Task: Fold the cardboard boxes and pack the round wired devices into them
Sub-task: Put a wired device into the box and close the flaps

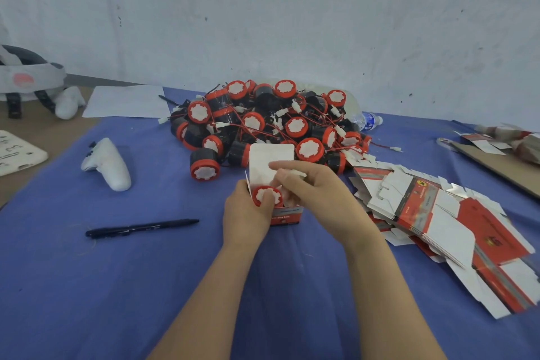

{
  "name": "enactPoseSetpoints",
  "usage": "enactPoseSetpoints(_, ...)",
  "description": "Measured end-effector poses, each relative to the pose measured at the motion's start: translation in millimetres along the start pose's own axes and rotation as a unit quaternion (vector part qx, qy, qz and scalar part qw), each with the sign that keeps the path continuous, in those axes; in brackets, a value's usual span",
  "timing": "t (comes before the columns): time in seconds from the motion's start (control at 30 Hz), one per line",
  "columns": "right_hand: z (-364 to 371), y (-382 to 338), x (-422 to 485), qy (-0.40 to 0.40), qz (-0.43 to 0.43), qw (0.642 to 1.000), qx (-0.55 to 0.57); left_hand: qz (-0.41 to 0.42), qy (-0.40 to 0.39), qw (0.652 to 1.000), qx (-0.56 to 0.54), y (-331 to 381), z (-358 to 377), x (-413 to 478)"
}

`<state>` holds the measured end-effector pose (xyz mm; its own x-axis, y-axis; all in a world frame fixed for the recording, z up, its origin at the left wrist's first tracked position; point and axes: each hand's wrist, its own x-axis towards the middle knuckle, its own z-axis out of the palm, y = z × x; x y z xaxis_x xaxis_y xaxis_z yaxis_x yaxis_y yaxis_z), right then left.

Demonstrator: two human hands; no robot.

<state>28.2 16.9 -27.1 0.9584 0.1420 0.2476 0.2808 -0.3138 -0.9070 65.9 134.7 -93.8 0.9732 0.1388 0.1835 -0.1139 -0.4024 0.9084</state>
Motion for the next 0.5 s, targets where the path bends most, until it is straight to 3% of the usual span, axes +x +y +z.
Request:
enactPoseSetpoints(0.07,-3,2,-1,-0.002,0.006,0.999,0.034,-0.001,-0.001,1.000,0.000,0,0,0)
enactPoseSetpoints(0.13,-3,5,0,0.038,0.003,0.999,-0.011,-0.004,-0.002,1.000,-0.003,0,-1,0)
enactPoseSetpoints(0.2,1,8,4,0.099,-0.011,0.992,-0.083,-0.006,-0.005,1.000,-0.004,0,-1,0)
enactPoseSetpoints(0.27,5,12,9,0.192,-0.024,0.978,-0.071,-0.009,-0.008,1.000,-0.006,0,0,0)
enactPoseSetpoints(0.37,5,15,14,0.336,0.009,0.934,0.121,-0.012,-0.006,1.000,-0.009,-1,0,0)
enactPoseSetpoints(0.43,0,18,14,0.365,0.045,0.892,0.263,-0.010,-0.003,1.000,-0.007,-2,0,0)
enactPoseSetpoints(0.5,-4,19,12,0.360,0.055,0.868,0.337,-0.006,-0.003,1.000,-0.005,-2,0,1)
